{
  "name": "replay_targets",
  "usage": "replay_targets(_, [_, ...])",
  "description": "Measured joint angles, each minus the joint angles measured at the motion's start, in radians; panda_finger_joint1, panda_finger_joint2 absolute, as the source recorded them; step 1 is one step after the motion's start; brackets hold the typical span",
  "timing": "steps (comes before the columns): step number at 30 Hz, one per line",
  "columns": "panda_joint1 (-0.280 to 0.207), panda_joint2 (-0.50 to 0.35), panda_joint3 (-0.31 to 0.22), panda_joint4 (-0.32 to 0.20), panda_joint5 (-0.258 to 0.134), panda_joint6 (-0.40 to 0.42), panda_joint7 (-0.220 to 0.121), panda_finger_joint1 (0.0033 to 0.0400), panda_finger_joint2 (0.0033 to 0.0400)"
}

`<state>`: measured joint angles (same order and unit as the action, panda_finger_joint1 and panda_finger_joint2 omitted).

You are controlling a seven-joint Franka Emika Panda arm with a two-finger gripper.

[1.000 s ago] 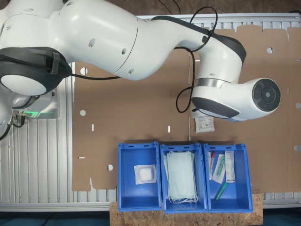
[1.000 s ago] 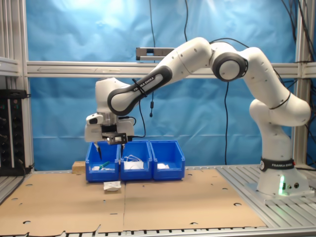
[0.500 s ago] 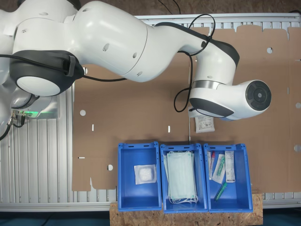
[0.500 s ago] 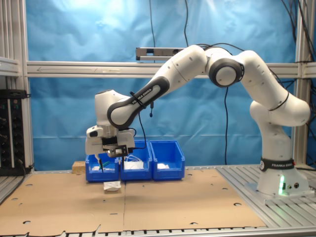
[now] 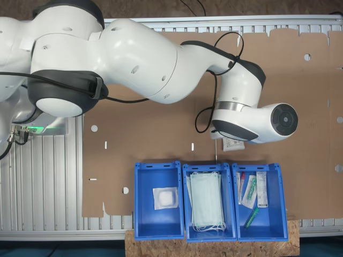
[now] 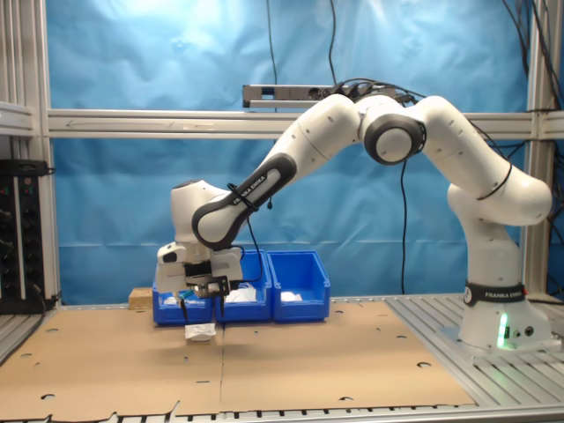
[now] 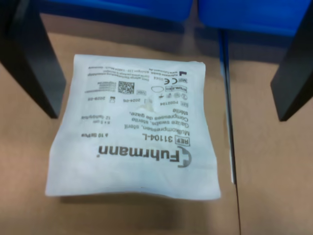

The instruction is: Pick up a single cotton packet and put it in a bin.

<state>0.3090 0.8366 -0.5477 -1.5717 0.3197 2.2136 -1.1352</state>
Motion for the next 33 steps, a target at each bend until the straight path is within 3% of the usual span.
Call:
replay_targets(18, [-0.075,0.074,0.05,0.083,0.0,0.029,-0.006,0.04,0.04])
replay_targets(33, [-0.091,0.114,0.069,0.105,0.0,0.038,-0.016,0.04,0.04])
